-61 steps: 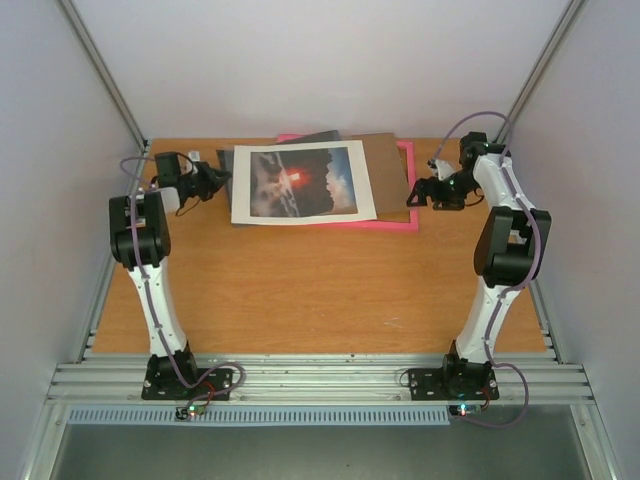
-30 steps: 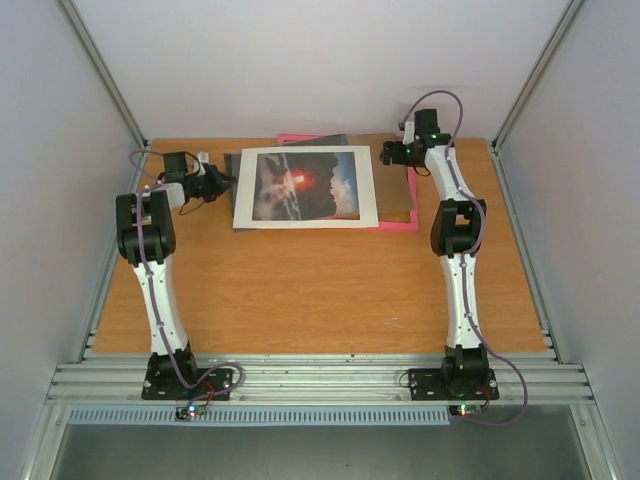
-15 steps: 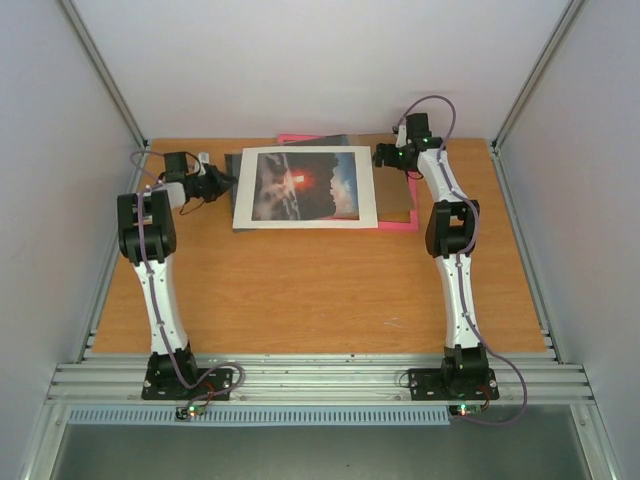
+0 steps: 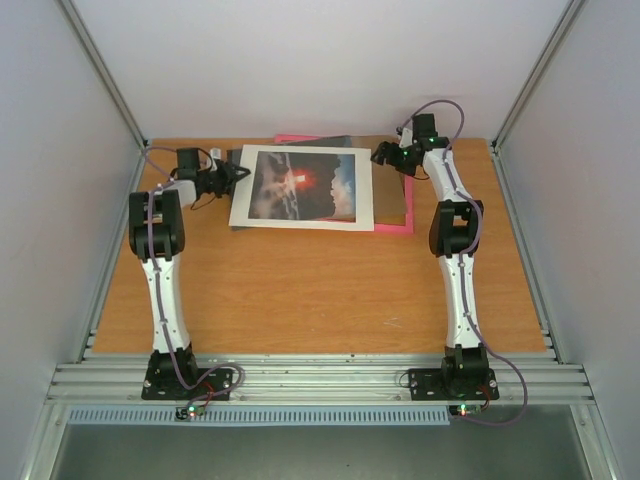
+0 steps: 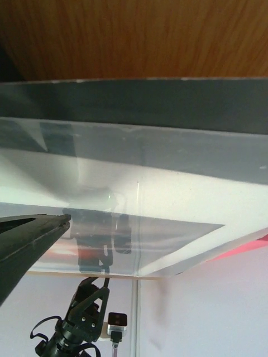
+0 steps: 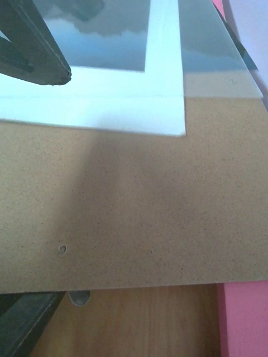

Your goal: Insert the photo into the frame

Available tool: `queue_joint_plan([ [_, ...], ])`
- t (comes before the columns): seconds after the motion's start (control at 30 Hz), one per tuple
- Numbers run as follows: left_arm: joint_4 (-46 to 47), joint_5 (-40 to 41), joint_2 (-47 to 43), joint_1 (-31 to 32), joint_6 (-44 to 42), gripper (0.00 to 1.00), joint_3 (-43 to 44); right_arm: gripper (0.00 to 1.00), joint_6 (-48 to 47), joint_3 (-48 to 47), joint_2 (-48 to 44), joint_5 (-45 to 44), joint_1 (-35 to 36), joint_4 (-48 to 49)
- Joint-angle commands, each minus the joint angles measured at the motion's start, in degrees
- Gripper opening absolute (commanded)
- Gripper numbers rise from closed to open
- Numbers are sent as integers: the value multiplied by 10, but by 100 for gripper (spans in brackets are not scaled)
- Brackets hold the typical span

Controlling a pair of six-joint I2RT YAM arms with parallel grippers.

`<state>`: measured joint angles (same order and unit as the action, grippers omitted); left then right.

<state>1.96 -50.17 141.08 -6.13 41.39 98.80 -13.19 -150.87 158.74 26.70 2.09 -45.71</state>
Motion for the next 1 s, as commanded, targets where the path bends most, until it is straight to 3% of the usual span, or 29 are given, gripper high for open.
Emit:
queue_joint_plan([
  [0.0, 20, 1, 35, 18, 11, 37, 22, 91, 34, -4, -14, 106, 10, -35],
  [0.43, 19, 8, 55, 36, 21, 42, 46, 78, 116, 13, -30, 255, 30, -6],
  [0.67, 19, 8, 56, 36, 22, 41, 46, 45, 212, 25, -35, 307, 30, 47],
  [0.73, 21, 7, 57, 36, 23, 41, 47, 47, 235, 38, -37, 319, 32, 67],
  [0.87, 23, 3, 58, 36, 24, 41, 49, 64, 248, 51, -32, 322, 38, 69],
  [0.93, 25, 0, 58, 37, 23, 41, 48, 59, 243, 53, -29, 314, 41, 59],
  [0.97, 28, -2, 57, 36, 23, 41, 47, 51, 240, 53, -29, 310, 42, 56],
])
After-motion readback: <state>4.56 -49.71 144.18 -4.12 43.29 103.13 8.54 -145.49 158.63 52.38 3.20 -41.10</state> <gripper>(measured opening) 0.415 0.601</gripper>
